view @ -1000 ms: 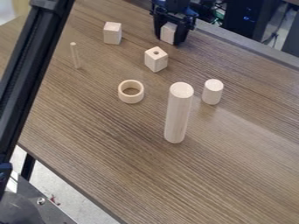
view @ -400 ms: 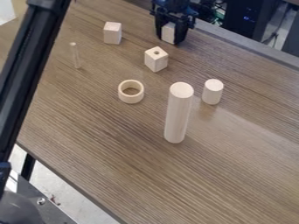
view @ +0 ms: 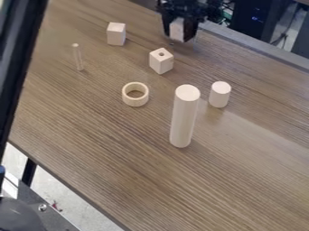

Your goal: Put the cube on top of the cube with a hole

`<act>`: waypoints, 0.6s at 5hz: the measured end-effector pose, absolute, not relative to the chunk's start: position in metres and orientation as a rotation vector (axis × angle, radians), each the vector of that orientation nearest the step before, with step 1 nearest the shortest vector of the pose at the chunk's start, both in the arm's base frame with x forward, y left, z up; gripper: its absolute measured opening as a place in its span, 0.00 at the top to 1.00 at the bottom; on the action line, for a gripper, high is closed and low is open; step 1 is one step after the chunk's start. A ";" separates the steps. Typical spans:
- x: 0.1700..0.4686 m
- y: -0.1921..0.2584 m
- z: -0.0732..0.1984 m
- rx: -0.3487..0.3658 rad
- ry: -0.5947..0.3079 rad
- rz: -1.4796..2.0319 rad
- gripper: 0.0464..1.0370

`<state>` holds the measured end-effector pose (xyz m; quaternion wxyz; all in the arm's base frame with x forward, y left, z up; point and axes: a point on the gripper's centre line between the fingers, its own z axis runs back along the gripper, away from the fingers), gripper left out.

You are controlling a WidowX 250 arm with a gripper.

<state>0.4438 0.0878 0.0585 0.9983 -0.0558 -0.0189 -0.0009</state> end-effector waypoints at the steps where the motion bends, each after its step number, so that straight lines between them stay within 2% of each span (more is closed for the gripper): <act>1: 0.434 0.084 0.062 -0.109 -0.044 -0.013 0.43; 3: 0.415 0.088 0.059 -0.080 -0.011 -0.002 0.43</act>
